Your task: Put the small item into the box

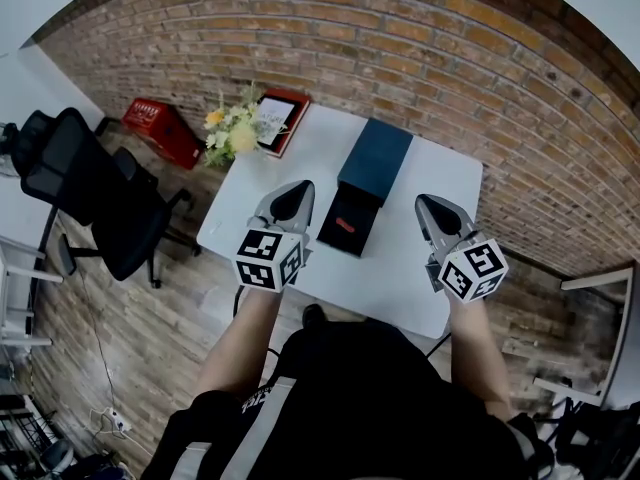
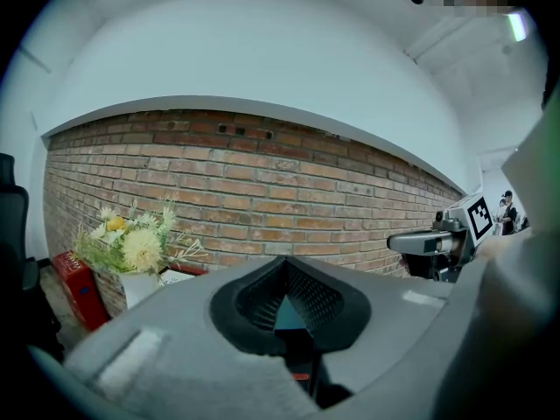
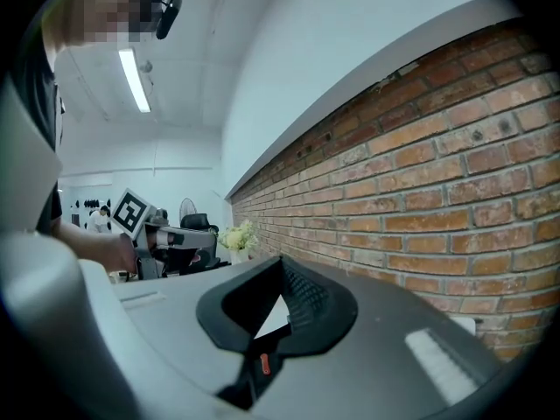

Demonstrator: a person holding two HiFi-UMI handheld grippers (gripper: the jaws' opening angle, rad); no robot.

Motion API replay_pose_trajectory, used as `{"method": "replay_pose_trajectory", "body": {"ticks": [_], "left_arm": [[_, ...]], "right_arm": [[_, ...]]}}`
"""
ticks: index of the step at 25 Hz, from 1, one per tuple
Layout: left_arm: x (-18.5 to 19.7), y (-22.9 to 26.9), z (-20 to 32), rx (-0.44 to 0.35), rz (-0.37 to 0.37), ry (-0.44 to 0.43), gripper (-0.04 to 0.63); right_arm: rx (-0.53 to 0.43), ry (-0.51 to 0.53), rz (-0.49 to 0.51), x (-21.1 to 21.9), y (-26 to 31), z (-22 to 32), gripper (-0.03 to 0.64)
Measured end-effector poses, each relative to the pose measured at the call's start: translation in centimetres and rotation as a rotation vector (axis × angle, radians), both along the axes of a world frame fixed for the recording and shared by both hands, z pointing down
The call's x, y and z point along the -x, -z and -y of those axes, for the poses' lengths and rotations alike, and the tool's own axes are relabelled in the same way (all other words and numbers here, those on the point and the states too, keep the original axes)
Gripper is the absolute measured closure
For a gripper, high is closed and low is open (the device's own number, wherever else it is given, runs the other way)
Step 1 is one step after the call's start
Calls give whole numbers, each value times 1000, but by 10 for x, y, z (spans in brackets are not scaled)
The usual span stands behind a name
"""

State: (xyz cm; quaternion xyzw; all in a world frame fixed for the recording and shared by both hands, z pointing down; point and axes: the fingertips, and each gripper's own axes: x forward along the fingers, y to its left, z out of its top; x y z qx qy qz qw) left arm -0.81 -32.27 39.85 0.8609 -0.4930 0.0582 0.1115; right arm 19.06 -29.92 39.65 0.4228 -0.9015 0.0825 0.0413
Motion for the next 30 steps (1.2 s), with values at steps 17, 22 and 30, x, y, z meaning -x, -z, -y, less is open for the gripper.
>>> {"method": "replay_pose_trajectory", "body": {"ticks": [17,22,30], "left_arm": [[-1,21,7,-38,-5,-10,588],[-3,18,5,-33,-3,-13,588],[-8,15,2,-23,0,-19,588]], "right_arm": [[-85,-6,-54,1,34,11,617],[-90,9,-60,4,35,7,618],[-81,2,-39,-1,32,4,617]]}}
